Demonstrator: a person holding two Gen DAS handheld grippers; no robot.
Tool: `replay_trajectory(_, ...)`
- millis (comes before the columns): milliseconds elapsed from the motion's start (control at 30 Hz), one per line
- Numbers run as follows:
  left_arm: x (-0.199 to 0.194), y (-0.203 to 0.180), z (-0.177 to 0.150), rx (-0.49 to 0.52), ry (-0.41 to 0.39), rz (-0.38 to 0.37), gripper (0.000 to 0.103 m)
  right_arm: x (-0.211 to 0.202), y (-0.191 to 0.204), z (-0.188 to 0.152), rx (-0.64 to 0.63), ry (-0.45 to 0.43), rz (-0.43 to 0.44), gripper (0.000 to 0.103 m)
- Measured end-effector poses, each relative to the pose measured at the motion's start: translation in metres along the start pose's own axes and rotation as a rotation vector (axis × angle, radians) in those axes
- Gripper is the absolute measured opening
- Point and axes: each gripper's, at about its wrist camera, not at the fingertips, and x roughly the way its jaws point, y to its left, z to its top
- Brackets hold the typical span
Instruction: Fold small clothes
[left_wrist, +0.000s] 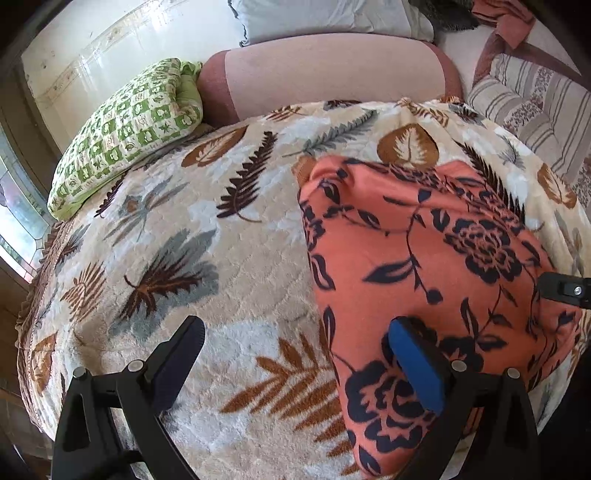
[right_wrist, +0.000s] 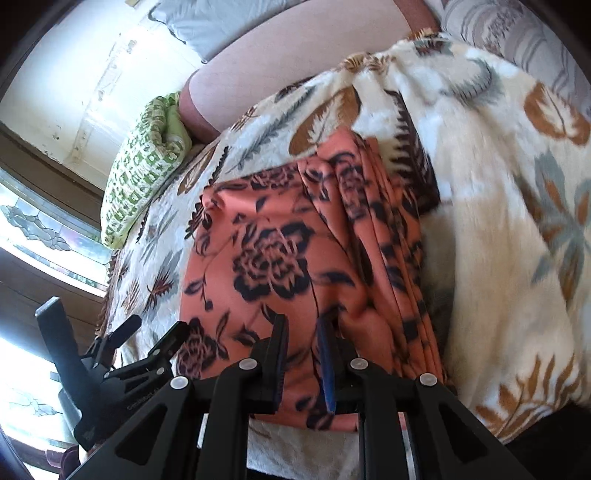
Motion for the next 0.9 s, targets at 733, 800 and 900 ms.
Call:
replay_trajectory(733, 0.054, -0.003, 0.045, 0.012, 0.080, 0.023, 0.100, 0.032, -0.007, 0.041, 0.039, -0.018, -0.037, 0.037)
replay_trajectory(800, 0.051, -0.003, 0.042, 0.002, 0.064, 0.022, 0.100, 0.045, -0.011, 0.038, 0.049, 0.021, -0.045, 0.050)
replay_trajectory(900, 0.041, -0.002, 0.041, -0.012, 0.056, -0.004, 0.100, 0.041, -0.008, 0.034, 0.026, 0.000, -0.028, 0.055)
